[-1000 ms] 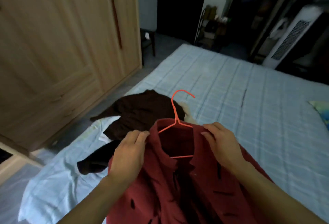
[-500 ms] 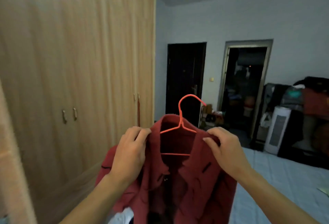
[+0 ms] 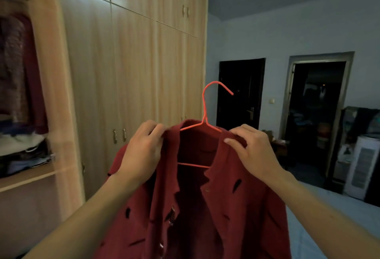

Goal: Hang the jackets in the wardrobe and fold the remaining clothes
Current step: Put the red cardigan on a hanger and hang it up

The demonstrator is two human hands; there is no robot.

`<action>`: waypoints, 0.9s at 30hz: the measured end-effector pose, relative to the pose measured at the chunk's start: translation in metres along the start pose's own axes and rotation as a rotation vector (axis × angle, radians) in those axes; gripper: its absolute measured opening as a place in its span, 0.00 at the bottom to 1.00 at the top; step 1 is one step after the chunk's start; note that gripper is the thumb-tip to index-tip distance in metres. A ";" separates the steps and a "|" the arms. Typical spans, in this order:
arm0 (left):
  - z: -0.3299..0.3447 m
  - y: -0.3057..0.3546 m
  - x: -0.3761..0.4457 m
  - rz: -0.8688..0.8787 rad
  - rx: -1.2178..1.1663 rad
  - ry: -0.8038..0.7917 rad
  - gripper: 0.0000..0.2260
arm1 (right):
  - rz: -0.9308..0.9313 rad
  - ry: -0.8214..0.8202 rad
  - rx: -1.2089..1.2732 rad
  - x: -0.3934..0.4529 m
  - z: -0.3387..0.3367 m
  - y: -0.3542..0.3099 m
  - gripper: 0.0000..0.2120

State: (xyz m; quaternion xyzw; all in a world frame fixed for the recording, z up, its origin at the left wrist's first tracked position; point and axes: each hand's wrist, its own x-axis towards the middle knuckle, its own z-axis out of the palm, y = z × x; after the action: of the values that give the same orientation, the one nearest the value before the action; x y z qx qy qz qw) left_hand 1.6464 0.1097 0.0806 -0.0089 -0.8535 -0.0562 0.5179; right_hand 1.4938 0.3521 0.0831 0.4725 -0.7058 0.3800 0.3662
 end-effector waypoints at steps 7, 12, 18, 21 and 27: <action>-0.018 0.013 -0.004 0.009 0.067 -0.064 0.10 | 0.052 0.035 0.048 -0.004 0.000 0.000 0.07; -0.035 0.009 -0.010 -0.023 0.077 -0.146 0.10 | 0.065 0.075 0.046 -0.006 -0.006 0.007 0.04; -0.058 0.001 -0.029 -0.040 0.085 -0.135 0.04 | 0.042 0.087 0.081 -0.013 -0.004 0.002 0.03; -0.059 -0.001 -0.039 -0.014 0.152 -0.171 0.03 | 0.046 0.059 0.108 -0.019 0.003 -0.003 0.04; -0.055 -0.004 -0.059 -0.126 0.168 -0.204 0.02 | 0.040 0.029 0.162 -0.034 0.017 -0.013 0.04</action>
State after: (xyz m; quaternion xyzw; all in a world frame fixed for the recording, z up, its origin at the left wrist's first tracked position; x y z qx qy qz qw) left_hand 1.7222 0.1026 0.0539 0.0825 -0.9024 -0.0158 0.4226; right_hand 1.5129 0.3472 0.0485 0.4809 -0.6767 0.4500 0.3292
